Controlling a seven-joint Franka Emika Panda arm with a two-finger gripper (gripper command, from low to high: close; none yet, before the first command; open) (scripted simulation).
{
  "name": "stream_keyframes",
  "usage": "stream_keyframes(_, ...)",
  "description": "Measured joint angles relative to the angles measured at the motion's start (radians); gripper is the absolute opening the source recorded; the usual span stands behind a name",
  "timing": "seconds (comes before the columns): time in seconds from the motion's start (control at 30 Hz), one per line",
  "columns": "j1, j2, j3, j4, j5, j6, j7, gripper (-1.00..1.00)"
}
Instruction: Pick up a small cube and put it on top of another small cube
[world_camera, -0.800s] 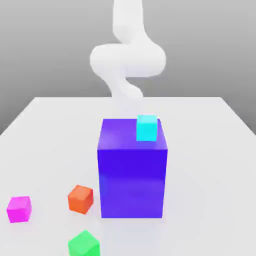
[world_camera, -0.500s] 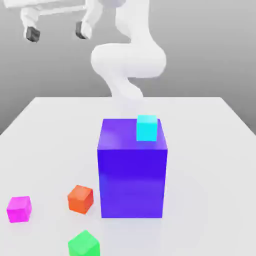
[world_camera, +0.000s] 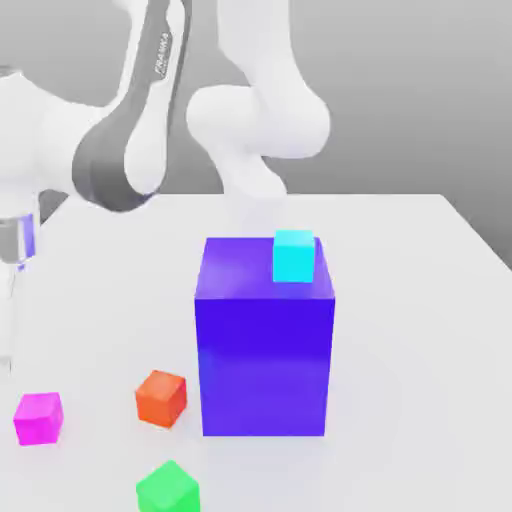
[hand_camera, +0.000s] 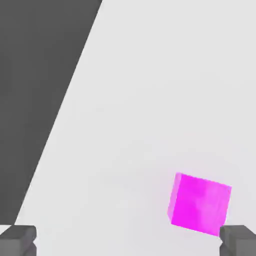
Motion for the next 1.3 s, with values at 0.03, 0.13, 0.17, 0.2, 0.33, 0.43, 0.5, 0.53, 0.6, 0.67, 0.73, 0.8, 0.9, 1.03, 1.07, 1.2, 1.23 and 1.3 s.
stream_keyframes(0.03, -0.014, 0.037, -0.003, -0.007, 0.024, 0.015, 0.010, 0.00)
stream_keyframes(0.13, -0.045, 0.146, 0.016, 0.003, 0.073, 0.087, 0.000, 0.00)
stream_keyframes(0.17, -0.054, 0.182, 0.026, 0.009, 0.083, 0.114, -0.006, 0.00)
stream_keyframes(0.2, -0.063, 0.218, 0.036, 0.016, 0.093, 0.143, -0.013, 0.00)
stream_keyframes(0.33, -0.069, 0.249, 0.044, 0.023, 0.101, 0.168, -0.018, -1.00)
stream_keyframes(0.43, -0.073, 0.265, 0.049, 0.026, 0.104, 0.181, -0.019, -1.00)
stream_keyframes(0.5, -0.067, 0.231, 0.041, 0.019, 0.095, 0.154, -0.013, -1.00)
stream_keyframes(0.53, -0.062, 0.201, 0.034, 0.012, 0.087, 0.131, -0.006, -1.00)
stream_keyframes(0.6, -0.053, 0.134, 0.020, -0.002, 0.063, 0.078, 0.011, -1.00)
stream_keyframes(0.67, -0.028, 0.082, 0.026, -0.003, 0.036, 0.028, 0.018, -1.00)
stream_keyframes(0.73, 0.021, 0.061, 0.067, 0.016, 0.008, -0.011, 0.006, -1.00)
stream_keyframes(0.8, 0.072, 0.045, 0.115, 0.039, -0.018, -0.049, -0.011, -1.00)
stream_keyframes(0.9, 0.148, 0.024, 0.192, 0.076, -0.051, -0.107, -0.042, -1.00)
stream_keyframes(1.03, 0.194, 0.108, 0.217, 0.099, -0.082, -0.047, -0.046, -1.00)
stream_keyframes(1.07, 0.199, 0.142, 0.213, 0.101, -0.089, -0.016, -0.041, -1.00)
stream_keyframes(1.2, 0.202, 0.165, 0.211, 0.103, -0.094, 0.006, -0.038, 1.00)
stream_keyframes(1.23, 0.202, 0.165, 0.211, 0.103, -0.094, 0.006, -0.038, 1.00)
stream_keyframes(1.3, 0.205, 0.176, 0.209, 0.104, -0.097, 0.015, -0.036, 1.00)
